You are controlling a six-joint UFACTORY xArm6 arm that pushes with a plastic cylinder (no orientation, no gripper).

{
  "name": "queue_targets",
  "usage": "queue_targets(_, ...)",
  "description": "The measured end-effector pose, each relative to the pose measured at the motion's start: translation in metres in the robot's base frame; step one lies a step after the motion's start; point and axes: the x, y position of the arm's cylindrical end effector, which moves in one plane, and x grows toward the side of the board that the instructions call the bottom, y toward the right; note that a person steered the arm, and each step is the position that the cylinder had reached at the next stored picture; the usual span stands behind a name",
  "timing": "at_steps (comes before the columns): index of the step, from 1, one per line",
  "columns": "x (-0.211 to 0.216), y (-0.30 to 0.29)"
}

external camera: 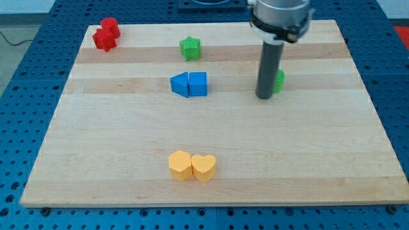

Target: Push green circle to the bottom right corner of the board

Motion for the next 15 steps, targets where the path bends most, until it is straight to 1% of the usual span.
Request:
queue_targets(1,-0.016,-0.018)
queue_targets(2,-0.032,-0.055)
queue_targets(3,-0.052,-0.062)
queue_targets(4,-0.068,-0.046)
queue_targets(5,-0.048,-0.014)
queue_targets(6,-0.005,0.022)
queue_targets(7,-0.007,0.016)
queue_targets(8,-0.035,-0.006)
queue_targets(9,-0.049,0.012)
queue_targets(10,-0.032,0.072)
queue_targets(11,0.018,0.094)
queue_targets(12,0.058,0.111)
queue_targets(14,0.046,0.117)
queue_targets(15,0.069,0.127)
